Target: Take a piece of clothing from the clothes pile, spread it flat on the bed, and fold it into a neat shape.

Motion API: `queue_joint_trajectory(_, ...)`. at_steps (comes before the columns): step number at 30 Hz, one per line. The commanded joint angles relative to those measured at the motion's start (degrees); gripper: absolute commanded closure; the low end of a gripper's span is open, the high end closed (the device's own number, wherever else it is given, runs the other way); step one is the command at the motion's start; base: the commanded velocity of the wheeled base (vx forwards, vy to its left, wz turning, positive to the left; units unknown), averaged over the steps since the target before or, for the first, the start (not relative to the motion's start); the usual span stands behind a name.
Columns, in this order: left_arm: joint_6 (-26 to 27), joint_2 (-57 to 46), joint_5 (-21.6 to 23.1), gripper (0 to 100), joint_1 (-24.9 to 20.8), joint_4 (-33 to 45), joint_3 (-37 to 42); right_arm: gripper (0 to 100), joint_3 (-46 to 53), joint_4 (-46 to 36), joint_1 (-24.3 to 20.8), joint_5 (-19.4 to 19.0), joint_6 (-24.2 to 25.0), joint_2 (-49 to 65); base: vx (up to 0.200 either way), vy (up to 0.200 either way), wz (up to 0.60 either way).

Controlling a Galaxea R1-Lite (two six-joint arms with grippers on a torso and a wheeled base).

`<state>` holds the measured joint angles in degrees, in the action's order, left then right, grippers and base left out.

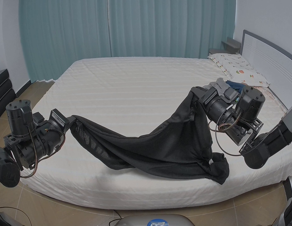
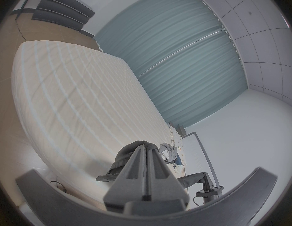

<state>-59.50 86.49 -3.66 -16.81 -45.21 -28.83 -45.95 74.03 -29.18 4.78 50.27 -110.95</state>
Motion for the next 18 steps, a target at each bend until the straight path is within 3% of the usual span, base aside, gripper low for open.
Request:
queue_joint_trajectory(1, 0.00, 0.17, -0.03, 100, 0.11, 0.04, 0.00, 100, -0.20, -0.03, -0.26, -0.12, 0.00, 0.29, 0.000, 0.200, 0.00)
queue_joint_trajectory(6, 0.00, 0.17, 0.05, 100, 0.11, -0.05, 0.00, 100, -0.11, -0.56, -0.26, -0.03, -0.09, 0.82, 0.000, 0.200, 0.00)
queue_joint_trajectory(18, 0.00, -0.10, 0.76, 100, -1.47, 0.13, 0.44, 100, 4.46, -3.72, 0.27, -0.47, -0.26, 6.18, 0.000, 0.000, 0.00)
